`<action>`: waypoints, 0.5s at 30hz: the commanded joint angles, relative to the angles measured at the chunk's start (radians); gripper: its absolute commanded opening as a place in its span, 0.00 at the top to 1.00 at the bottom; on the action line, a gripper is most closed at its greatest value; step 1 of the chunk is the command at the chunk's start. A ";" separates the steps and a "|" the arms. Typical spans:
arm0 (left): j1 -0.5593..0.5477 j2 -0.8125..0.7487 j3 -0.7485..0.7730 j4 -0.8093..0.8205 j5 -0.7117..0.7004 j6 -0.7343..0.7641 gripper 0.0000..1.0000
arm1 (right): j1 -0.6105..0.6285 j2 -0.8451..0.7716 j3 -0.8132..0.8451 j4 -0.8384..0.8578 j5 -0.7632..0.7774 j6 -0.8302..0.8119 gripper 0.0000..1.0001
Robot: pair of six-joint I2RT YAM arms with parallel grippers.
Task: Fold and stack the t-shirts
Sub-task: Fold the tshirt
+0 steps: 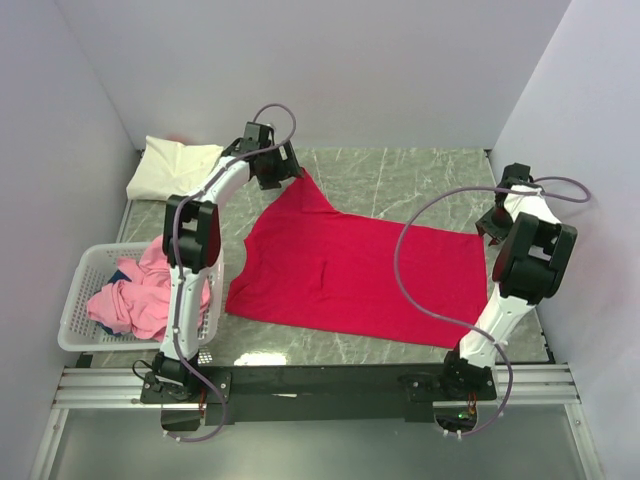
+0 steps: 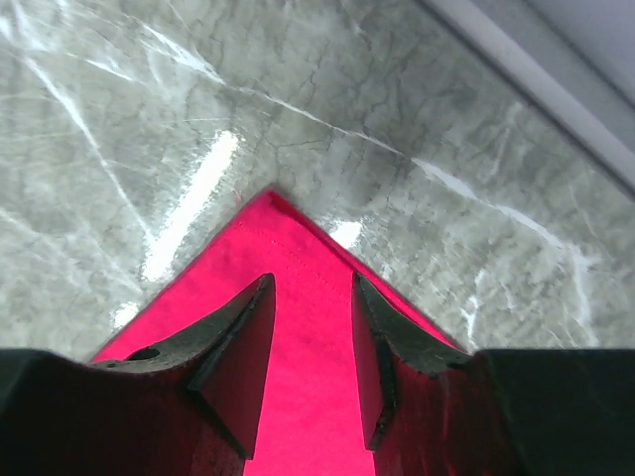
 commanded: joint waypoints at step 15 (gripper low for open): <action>0.005 0.055 0.061 0.160 0.036 -0.050 0.13 | -0.013 0.098 0.038 0.073 -0.034 -0.013 0.57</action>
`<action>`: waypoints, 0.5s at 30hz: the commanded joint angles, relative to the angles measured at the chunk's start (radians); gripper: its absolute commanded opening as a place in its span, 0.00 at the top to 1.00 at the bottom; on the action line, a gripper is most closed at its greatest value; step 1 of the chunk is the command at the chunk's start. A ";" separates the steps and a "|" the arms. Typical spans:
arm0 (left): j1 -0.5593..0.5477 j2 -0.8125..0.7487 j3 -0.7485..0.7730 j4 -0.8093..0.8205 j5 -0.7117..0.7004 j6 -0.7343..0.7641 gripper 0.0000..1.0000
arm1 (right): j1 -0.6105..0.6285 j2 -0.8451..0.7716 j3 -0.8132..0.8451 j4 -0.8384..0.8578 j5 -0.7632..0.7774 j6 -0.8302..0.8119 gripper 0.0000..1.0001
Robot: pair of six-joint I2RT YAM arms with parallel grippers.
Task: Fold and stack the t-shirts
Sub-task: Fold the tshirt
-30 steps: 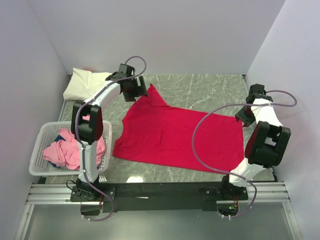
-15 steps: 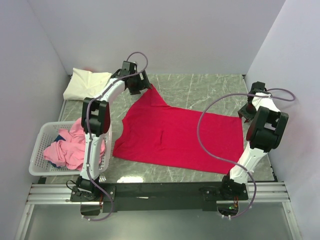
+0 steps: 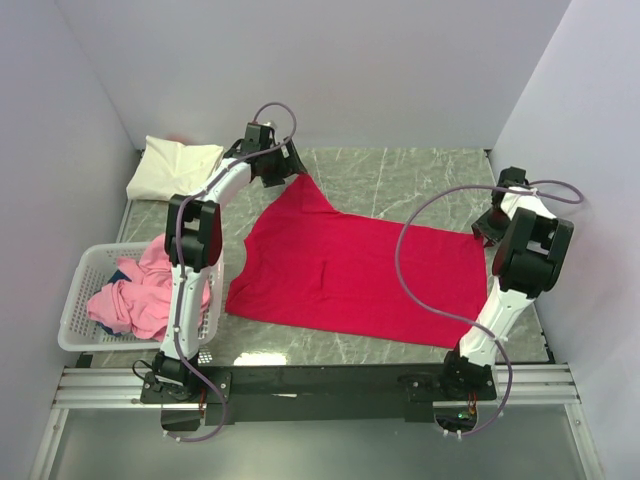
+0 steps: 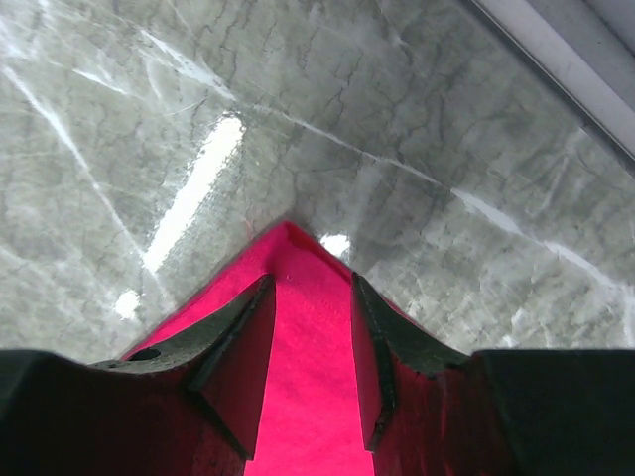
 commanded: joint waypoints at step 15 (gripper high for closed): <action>-0.006 0.084 0.055 0.200 -0.055 -0.113 0.14 | -0.017 0.048 0.032 0.043 -0.035 -0.047 0.74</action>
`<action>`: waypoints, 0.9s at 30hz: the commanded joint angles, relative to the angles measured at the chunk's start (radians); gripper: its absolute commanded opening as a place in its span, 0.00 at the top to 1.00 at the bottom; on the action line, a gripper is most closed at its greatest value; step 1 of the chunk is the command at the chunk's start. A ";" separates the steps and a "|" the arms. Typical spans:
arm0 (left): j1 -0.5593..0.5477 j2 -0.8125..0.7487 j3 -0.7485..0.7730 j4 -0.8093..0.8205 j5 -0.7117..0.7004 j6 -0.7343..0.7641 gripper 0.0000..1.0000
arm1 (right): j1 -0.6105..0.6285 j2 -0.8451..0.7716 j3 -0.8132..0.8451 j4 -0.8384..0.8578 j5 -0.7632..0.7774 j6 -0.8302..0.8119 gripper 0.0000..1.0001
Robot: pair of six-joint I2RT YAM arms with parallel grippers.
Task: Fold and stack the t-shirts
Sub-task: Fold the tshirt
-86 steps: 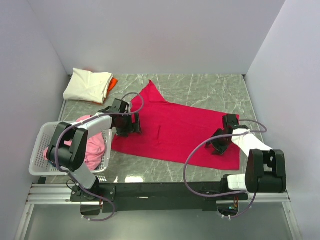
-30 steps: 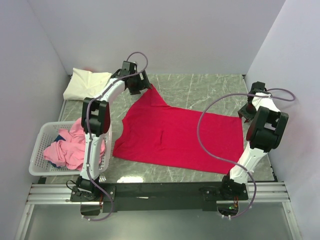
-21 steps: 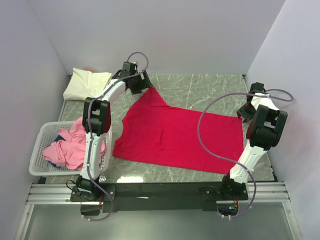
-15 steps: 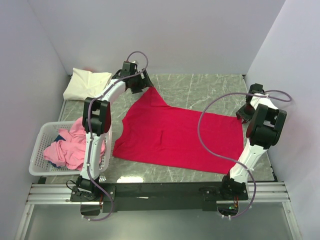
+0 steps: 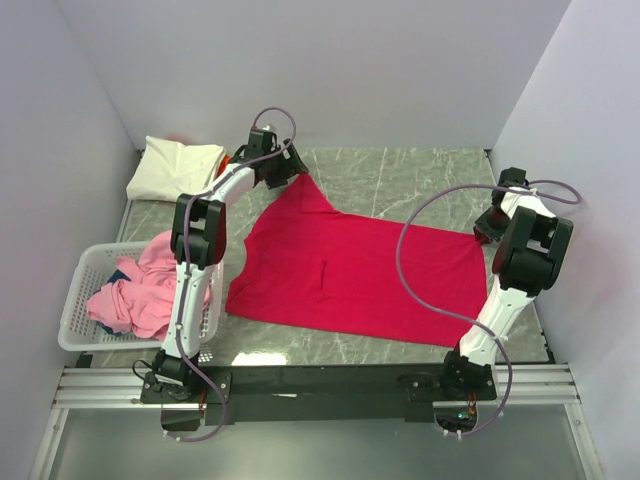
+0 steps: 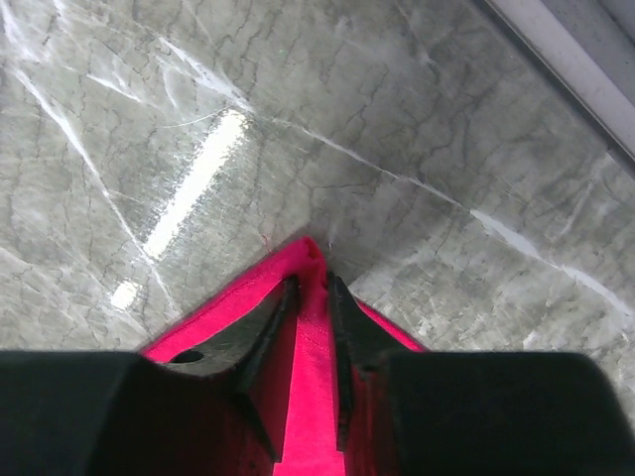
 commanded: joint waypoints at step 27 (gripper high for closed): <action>-0.056 0.139 0.103 0.209 -0.161 -0.228 0.43 | -0.014 0.020 0.009 0.020 -0.083 -0.069 0.84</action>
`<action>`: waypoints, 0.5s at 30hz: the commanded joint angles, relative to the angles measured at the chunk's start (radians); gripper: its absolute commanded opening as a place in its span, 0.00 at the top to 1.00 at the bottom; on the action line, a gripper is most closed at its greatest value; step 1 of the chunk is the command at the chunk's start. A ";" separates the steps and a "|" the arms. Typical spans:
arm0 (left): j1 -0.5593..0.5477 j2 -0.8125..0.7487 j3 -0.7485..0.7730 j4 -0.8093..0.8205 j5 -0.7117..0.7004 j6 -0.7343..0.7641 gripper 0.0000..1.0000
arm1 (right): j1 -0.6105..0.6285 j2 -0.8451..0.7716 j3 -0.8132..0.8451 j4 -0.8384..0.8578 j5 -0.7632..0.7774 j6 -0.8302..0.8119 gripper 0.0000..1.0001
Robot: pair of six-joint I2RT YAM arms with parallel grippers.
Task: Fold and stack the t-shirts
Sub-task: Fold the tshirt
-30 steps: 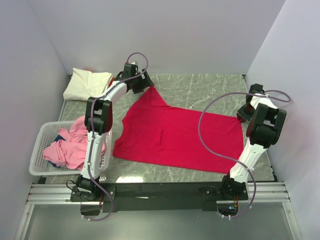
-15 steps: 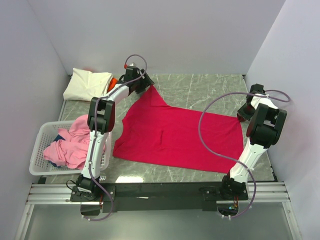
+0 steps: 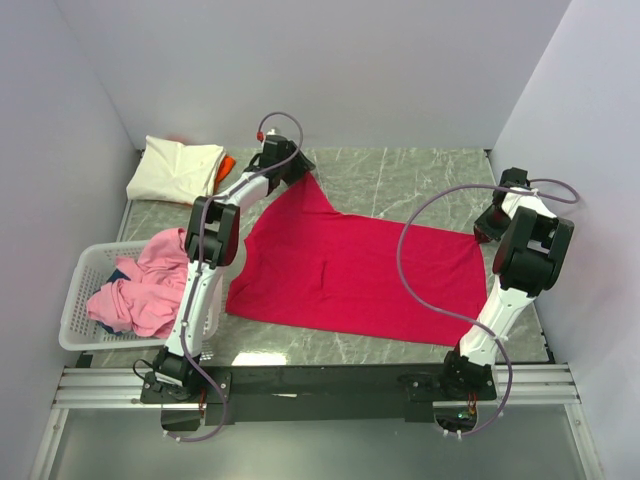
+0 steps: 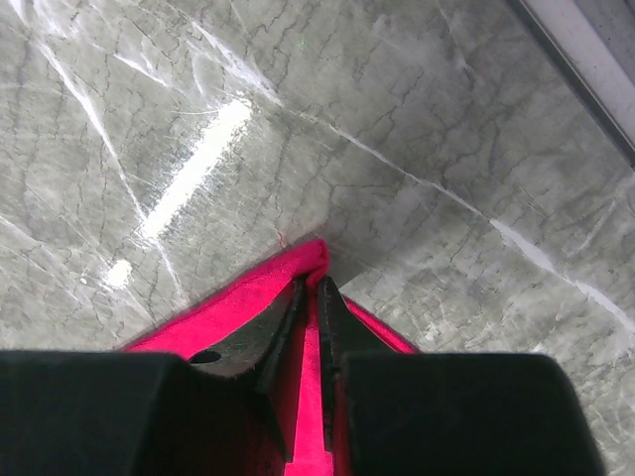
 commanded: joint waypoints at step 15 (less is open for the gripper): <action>-0.008 0.034 0.071 -0.029 -0.089 -0.048 0.65 | -0.006 0.005 -0.022 0.027 -0.045 -0.018 0.89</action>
